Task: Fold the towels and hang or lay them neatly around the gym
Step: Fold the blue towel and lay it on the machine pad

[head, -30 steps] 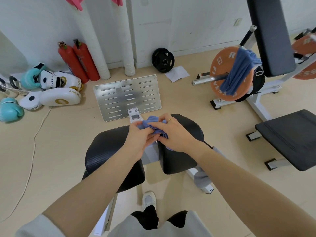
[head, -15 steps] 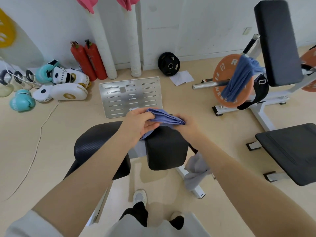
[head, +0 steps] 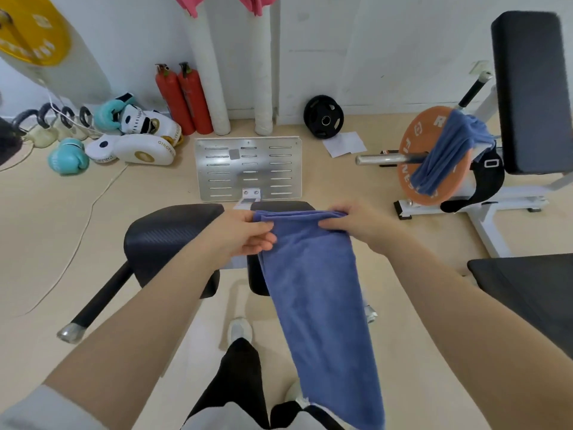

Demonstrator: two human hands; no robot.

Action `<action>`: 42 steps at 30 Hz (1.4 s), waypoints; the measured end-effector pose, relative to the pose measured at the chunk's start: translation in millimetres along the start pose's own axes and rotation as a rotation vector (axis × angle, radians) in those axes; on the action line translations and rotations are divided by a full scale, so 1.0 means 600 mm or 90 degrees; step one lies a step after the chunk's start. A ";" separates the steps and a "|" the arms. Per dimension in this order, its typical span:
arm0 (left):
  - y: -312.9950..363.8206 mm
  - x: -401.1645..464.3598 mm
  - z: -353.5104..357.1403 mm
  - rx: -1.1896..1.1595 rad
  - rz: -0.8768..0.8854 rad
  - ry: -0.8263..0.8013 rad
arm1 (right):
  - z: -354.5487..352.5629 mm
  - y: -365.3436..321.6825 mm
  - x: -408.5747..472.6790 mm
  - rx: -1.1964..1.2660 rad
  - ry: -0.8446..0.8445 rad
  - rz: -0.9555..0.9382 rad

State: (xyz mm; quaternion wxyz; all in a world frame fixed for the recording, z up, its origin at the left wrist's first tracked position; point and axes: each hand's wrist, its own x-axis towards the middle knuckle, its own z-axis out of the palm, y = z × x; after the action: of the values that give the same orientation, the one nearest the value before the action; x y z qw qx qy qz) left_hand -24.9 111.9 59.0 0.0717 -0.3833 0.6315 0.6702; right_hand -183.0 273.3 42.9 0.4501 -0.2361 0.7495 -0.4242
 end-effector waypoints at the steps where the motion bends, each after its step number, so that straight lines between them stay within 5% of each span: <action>1: -0.011 0.019 0.003 0.071 -0.006 0.033 | 0.002 0.009 0.013 -0.081 0.047 0.009; 5: -0.031 0.090 0.004 0.232 0.014 0.100 | 0.008 0.029 0.063 -0.113 0.105 0.053; 11: -0.010 0.198 -0.040 0.286 0.086 0.052 | -0.002 0.026 0.176 -0.004 0.212 0.069; 19: 0.022 0.345 -0.074 0.208 0.079 0.144 | -0.015 0.005 0.312 -0.057 0.320 0.079; 24: -0.020 0.361 -0.068 0.201 0.001 0.116 | 0.011 0.033 0.315 -0.266 0.245 0.187; 29: -0.084 0.283 -0.054 0.219 0.067 0.214 | 0.052 0.077 0.235 -0.309 0.270 0.109; 36: -0.214 0.172 -0.008 0.083 -0.002 0.239 | 0.121 0.107 0.144 -0.364 0.136 -0.032; 42: -0.290 0.109 0.049 0.005 -0.013 0.314 | 0.175 0.176 0.090 -0.402 0.040 -0.001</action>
State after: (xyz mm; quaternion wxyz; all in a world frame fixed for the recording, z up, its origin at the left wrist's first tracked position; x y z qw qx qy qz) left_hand 18.0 146.5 -120.9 -0.0761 -0.5413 0.6288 0.5530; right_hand -114.2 244.6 -96.9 0.3310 -0.3520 0.8573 -0.1779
